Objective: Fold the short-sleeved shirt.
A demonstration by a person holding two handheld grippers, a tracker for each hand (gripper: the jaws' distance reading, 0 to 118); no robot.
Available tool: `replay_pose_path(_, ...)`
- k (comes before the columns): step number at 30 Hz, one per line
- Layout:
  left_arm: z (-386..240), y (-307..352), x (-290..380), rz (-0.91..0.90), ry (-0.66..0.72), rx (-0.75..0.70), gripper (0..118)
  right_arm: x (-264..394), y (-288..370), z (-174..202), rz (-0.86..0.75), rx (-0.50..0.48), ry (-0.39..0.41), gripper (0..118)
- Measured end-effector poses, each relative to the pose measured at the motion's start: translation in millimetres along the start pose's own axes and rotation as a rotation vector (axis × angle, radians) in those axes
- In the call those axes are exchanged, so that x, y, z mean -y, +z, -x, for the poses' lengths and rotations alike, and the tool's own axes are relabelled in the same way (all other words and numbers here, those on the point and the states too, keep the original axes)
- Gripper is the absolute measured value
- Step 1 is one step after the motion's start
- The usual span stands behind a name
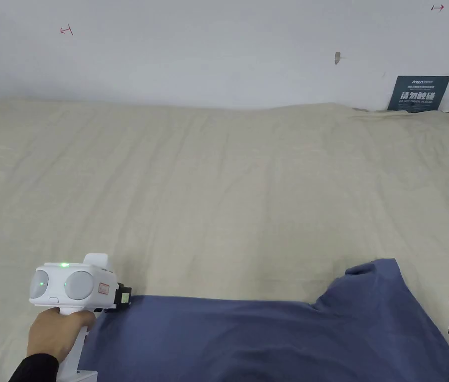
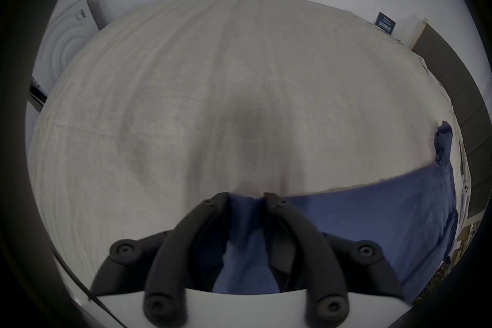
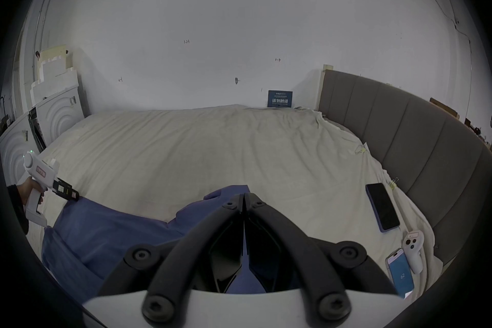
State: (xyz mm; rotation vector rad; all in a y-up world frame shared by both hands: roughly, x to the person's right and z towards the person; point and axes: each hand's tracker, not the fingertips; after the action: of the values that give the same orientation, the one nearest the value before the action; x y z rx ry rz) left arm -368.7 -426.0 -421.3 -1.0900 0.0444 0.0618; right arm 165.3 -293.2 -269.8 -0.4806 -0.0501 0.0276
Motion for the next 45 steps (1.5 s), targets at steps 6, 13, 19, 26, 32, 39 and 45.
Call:
replay_pose_path(6, -8.2, 12.5, -1.1, -0.049, -0.048, 0.0, 0, -2.2, -31.7, -10.6, 0.055, -0.035, -0.034, 0)
replay_pose_path(13, -15.8, 70.3, 11.0, -0.183, -0.076, 0.072, 0, -2.3, -104.5, -37.5, 0.218, -0.08, -0.087, 4)
replay_pose_path(19, -16.7, 99.1, 13.5, -0.23, -0.088, 0.091, 0, 15.3, -162.8, -41.7, 0.418, -0.072, -0.112, 86)
replay_pose_path(26, -20.6, 112.8, 16.0, -0.241, -0.088, 0.094, 0, 40.0, -190.3, -33.4, 0.559, -0.007, -0.062, 51)
replay_pose_path(32, -19.0, 112.0, 20.9, -0.233, -0.073, 0.09, 0, 40.0, -182.1, -29.1, 0.567, -0.04, -0.05, 2)
replay_pose_path(39, -12.1, 117.7, 32.9, -0.245, -0.039, 0.068, 0, 15.9, -120.1, -30.2, 0.42, -0.082, -0.02, 2)
replay_pose_path(45, 1.4, 136.6, 49.3, -0.266, 0.014, 0.05, 0, -2.8, -37.2, -39.8, 0.272, -0.139, -0.025, 2)
